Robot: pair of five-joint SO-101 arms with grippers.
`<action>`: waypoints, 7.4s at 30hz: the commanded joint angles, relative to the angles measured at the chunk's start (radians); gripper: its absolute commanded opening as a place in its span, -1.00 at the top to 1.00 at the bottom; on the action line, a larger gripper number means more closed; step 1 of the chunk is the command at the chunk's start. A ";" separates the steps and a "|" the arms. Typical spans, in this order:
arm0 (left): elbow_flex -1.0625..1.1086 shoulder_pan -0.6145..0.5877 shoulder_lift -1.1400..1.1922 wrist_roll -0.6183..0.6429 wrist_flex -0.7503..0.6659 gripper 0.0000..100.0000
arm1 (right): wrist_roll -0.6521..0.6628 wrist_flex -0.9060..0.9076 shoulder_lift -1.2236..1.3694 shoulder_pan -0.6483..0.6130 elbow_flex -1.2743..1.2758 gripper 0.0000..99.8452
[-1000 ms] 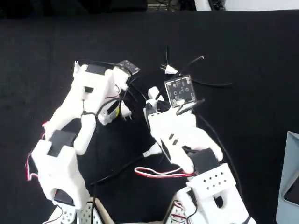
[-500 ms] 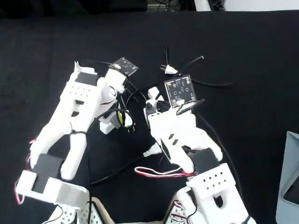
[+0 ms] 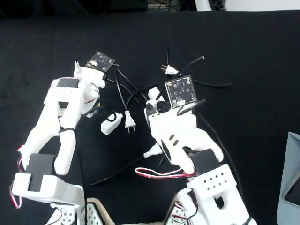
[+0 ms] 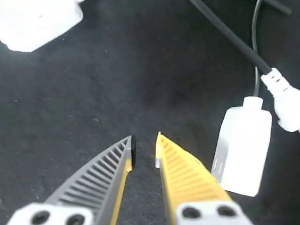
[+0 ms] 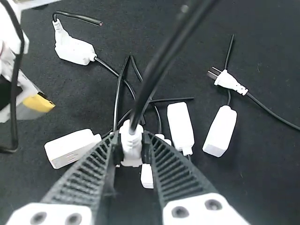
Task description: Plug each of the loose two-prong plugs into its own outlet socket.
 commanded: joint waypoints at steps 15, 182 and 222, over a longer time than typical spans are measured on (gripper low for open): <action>0.374 0.289 -0.411 0.017 -0.008 0.81 | 0.000 -0.023 -0.007 0.008 0.004 0.98; 0.699 -0.004 -0.548 -0.018 -0.465 0.47 | 0.029 -0.023 -0.007 0.006 0.030 0.98; 0.533 -0.074 -0.608 0.094 -0.249 0.46 | 0.021 -0.087 -0.004 -0.084 0.044 0.98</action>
